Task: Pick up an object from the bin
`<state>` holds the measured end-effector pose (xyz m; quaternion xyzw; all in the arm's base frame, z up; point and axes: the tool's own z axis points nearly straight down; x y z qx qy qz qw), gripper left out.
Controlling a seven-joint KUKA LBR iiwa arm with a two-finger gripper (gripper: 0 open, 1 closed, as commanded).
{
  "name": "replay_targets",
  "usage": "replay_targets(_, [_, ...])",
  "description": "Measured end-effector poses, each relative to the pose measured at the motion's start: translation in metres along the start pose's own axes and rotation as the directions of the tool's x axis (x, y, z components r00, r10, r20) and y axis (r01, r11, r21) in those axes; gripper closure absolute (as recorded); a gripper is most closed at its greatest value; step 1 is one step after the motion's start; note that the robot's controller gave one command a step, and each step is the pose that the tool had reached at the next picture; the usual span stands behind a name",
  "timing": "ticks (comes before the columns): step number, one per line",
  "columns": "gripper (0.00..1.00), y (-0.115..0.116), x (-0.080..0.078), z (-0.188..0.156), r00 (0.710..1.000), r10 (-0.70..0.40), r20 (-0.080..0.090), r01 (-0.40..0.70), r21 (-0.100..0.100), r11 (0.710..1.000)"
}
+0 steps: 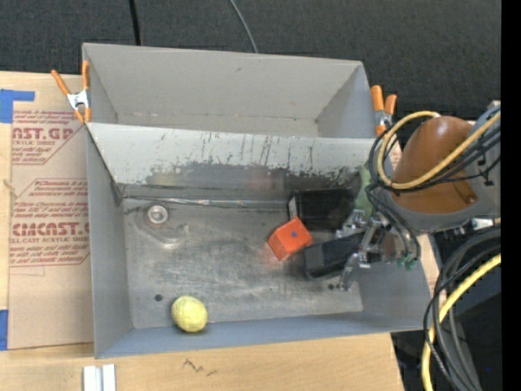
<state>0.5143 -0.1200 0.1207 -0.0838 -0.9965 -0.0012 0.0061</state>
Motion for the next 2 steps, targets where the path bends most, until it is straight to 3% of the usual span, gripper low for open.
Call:
replay_targets(1, [1.0,0.016,0.02,-0.06,1.0,0.003,0.002,-0.003,0.001,1.0])
replay_targets(2, [1.0,0.009,-0.002,-0.086,1.0,0.024,0.012,-0.024,0.0,1.0])
